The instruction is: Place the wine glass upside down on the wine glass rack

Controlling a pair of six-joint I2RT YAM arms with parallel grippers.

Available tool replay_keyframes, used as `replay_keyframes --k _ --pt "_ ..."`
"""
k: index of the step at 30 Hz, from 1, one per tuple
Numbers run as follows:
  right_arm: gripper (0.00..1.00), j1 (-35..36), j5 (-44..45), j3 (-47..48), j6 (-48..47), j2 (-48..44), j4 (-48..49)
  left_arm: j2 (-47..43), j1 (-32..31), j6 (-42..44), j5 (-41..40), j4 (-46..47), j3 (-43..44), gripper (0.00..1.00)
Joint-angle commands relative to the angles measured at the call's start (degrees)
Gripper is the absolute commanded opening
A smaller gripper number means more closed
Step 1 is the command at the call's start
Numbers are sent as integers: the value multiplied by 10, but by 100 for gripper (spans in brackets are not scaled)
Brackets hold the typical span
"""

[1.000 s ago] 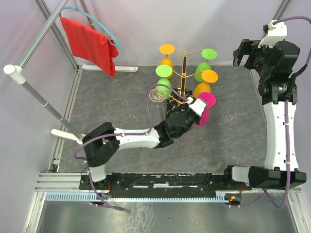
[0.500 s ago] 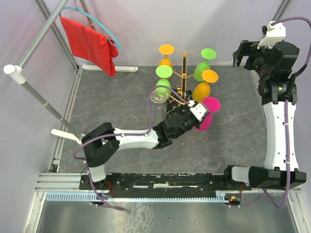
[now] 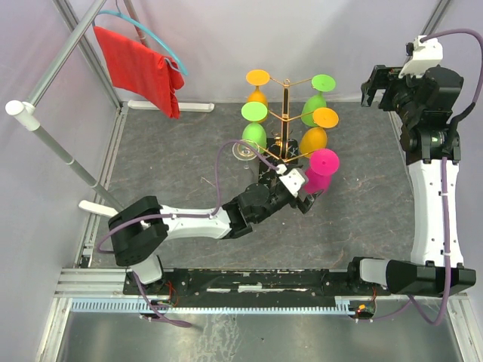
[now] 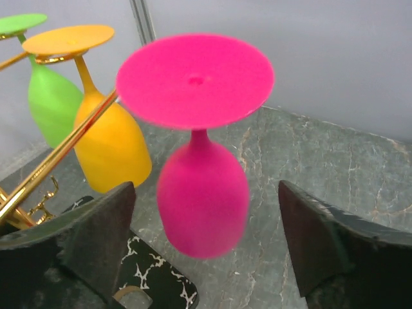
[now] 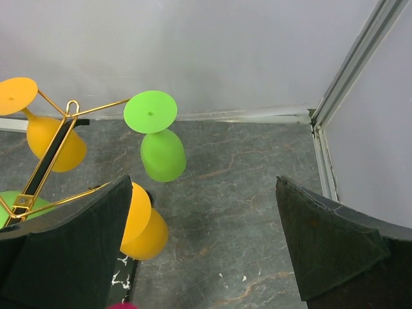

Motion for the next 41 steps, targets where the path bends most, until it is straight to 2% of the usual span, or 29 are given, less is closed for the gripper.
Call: replay_keyframes --k 1,9,17,22,24,27,41 --pt "100 -3 -5 2 10 -11 14 -38 -2 -14 -8 14 -13 99" --pt "100 -7 12 54 62 31 -37 -149 -8 -80 -29 -106 -46 99" --pt "100 -6 119 29 97 -5 -16 -314 -11 -126 -43 -215 -70 99" --pt "100 -5 186 45 93 -14 -51 -370 -11 -129 -110 -381 37 99" --pt "100 -6 183 37 89 -19 -49 -369 -11 -126 -170 -458 105 99" --pt "100 -6 166 28 96 -26 -45 -356 -11 -116 -201 -543 181 99" --pt "100 -6 168 25 99 -34 -52 -356 -11 -114 -216 -554 190 99"
